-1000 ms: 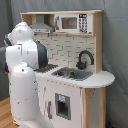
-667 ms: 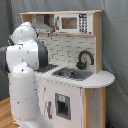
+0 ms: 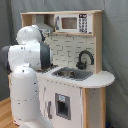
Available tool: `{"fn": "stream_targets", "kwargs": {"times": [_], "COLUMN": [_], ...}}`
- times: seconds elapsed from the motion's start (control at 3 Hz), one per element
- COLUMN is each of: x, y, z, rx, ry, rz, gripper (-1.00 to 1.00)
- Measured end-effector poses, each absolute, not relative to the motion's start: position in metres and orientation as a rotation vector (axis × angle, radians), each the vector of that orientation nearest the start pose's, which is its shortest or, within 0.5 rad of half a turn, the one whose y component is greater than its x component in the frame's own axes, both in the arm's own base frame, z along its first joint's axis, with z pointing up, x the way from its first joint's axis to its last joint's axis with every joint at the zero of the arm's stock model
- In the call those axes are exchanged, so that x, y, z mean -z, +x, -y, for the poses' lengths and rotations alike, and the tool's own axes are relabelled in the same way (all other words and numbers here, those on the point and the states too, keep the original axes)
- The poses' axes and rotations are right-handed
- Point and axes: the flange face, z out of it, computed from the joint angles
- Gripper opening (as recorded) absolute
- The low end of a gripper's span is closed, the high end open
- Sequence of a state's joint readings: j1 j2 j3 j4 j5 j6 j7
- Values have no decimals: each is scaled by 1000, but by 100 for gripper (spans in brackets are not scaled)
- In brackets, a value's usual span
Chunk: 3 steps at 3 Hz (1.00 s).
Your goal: Play with the kitchen
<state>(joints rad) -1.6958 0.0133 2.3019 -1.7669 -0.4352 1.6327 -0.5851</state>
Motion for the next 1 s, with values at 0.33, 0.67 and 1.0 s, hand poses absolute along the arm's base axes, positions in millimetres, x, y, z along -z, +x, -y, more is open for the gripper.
{"fn": "stream_targets", "kwargs": {"times": [0.33,0.67,1.0], "x": [-544,-549,-546], "y": [473,486,499], "z": [-249,-223,-210], "rx": [-247,-183,-157], "ry": [-2811,-2736,-2670], "rz": [2079,2120,2204], "gripper": [100,100,100]}}
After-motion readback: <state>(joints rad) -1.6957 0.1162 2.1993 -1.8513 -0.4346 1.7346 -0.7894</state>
